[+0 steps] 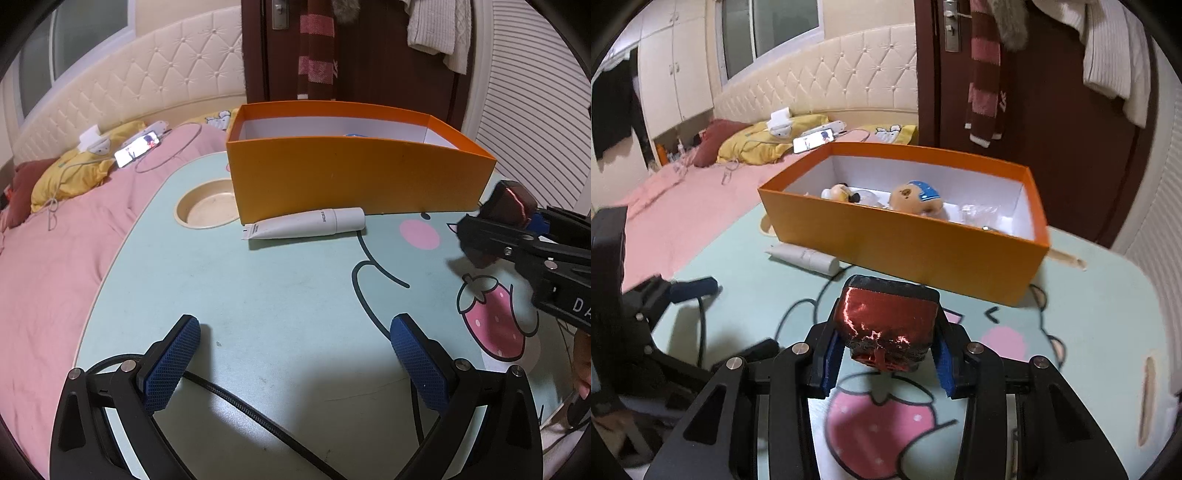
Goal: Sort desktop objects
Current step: 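Lift the red box with the right tool while the left tool grasps the white tube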
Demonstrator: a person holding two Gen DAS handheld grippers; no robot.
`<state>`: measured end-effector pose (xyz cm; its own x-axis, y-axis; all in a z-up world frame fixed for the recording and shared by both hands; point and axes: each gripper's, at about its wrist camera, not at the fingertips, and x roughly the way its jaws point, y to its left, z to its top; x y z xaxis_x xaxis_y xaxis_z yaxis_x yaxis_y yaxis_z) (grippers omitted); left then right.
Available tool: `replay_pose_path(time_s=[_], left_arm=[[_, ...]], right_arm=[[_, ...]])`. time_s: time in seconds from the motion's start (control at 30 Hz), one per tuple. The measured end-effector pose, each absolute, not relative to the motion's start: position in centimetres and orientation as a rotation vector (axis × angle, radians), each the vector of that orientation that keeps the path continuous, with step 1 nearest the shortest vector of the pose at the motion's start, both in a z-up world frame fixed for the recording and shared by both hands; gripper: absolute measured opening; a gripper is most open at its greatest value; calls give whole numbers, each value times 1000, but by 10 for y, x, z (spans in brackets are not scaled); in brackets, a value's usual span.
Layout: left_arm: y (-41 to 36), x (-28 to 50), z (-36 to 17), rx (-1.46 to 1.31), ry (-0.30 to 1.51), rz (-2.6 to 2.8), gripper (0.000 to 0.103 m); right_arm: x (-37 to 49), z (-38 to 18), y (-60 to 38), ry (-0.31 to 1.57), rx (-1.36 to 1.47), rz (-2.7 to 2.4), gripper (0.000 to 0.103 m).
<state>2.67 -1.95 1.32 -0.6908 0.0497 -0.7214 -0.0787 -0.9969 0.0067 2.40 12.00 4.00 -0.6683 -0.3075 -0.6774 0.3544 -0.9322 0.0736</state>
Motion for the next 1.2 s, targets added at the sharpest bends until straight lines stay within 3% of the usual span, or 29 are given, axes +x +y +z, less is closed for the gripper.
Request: replay_pose_path(time_s=[0.33,0.87,0.9,0.93,0.97,1.0,1.07,1.13,1.2], left_arm=[[-18,16,49,-1122,49,2844,102],[8,-67,28,-1337,185,2781,102],[6,-67,28,-1341,168,2787,100],[3,-66,28,-1342,148,2795,92],[-1,-65,28,-1342,128,2804,78],[-6,-63,30,-1334,106,2805,75],[-16,-56,35,-1323,68,2803,47],[-25,-50,39,-1318,45,2799,36],[-31,-41,44,-1291,18,2799,34]], right_arm=[[28,37,146,-11,1040,-2605,43],[26,32,159,-107,1073,-2551,43],[26,32,159,-113,1076,-2548,43],[26,32,160,-118,1079,-2546,43],[26,31,161,-123,1082,-2545,43],[25,31,162,-128,1084,-2546,43],[24,31,164,-140,1089,-2548,43],[24,31,166,-145,1090,-2554,43],[24,31,166,-146,1088,-2560,43]])
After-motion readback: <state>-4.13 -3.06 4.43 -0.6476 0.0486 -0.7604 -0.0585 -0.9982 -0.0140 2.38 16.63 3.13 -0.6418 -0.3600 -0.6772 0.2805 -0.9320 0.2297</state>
